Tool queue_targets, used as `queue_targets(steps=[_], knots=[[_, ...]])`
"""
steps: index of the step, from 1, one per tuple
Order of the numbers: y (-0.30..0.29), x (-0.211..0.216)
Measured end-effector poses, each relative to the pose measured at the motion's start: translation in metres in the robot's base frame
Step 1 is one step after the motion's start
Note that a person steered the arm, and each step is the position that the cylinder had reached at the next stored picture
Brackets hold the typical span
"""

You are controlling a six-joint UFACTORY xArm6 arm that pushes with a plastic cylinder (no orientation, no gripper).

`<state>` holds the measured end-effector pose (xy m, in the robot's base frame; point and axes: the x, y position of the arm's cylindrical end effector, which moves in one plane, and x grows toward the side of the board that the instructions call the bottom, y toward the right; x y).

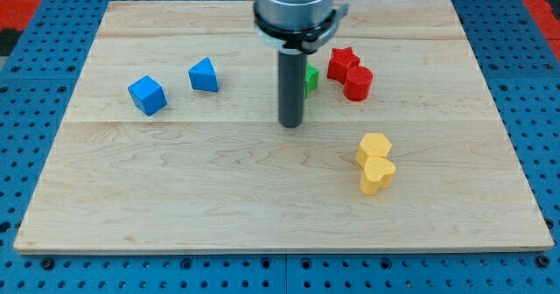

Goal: Move your arm to the center left of the board

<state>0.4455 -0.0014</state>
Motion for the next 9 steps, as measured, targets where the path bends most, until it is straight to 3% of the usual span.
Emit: queue_targets(steps=[2, 4, 5, 7, 9], knots=[[-0.094, 0.018], [-0.221, 0.018], [-0.253, 0.001], [-0.240, -0.006], [-0.237, -0.047]])
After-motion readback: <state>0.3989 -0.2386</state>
